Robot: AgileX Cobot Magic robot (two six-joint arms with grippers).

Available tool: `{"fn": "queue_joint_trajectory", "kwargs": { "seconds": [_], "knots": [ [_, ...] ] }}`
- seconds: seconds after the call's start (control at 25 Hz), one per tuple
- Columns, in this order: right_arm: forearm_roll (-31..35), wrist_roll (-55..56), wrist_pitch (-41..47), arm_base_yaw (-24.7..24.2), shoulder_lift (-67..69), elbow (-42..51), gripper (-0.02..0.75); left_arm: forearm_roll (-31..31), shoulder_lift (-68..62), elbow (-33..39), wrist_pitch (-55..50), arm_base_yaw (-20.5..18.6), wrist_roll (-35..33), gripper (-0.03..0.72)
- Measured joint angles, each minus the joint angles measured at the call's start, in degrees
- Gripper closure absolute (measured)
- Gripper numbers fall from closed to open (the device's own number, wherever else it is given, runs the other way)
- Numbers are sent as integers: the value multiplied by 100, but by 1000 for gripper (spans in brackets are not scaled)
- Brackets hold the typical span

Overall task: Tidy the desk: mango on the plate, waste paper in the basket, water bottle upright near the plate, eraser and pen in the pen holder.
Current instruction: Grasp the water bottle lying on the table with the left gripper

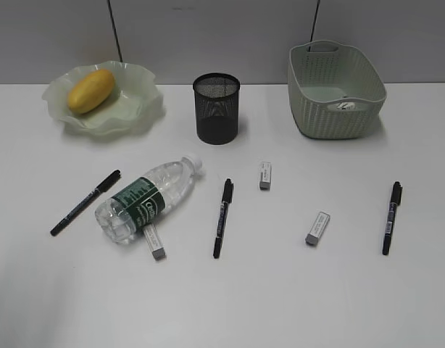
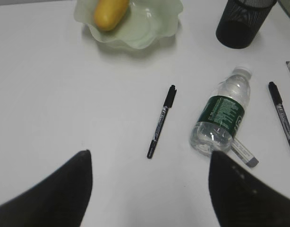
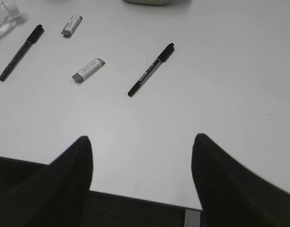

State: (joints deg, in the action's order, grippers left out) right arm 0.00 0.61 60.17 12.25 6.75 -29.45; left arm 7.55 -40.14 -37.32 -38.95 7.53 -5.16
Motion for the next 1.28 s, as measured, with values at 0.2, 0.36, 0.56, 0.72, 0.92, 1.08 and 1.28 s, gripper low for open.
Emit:
{"fn": "queue_joint_trajectory", "kwargs": {
  "seconds": [0.2,0.36,0.56,0.72,0.92,1.08,1.28],
  "knots": [
    [0,0,0,0,0,5,216,431,-1640,-771,76,191,-636,99],
    [0,5,0,0,0,5,216,483,-2846,-1567,14,691,-839,98],
    [0,5,0,0,0,5,216,237,-4346,-2754,-473,1356,-942,98],
    [0,5,0,0,0,5,216,84,-5418,-3793,-1295,1675,-954,98],
    [0,5,0,0,0,5,216,-249,-6533,-4876,-2180,1987,-1072,98],
    [0,5,0,0,0,5,216,-372,-7284,-5675,-2610,2146,-1079,97],
    [0,5,0,0,0,5,216,-359,-8050,-6341,-2889,2169,-974,53]
  ]
}}
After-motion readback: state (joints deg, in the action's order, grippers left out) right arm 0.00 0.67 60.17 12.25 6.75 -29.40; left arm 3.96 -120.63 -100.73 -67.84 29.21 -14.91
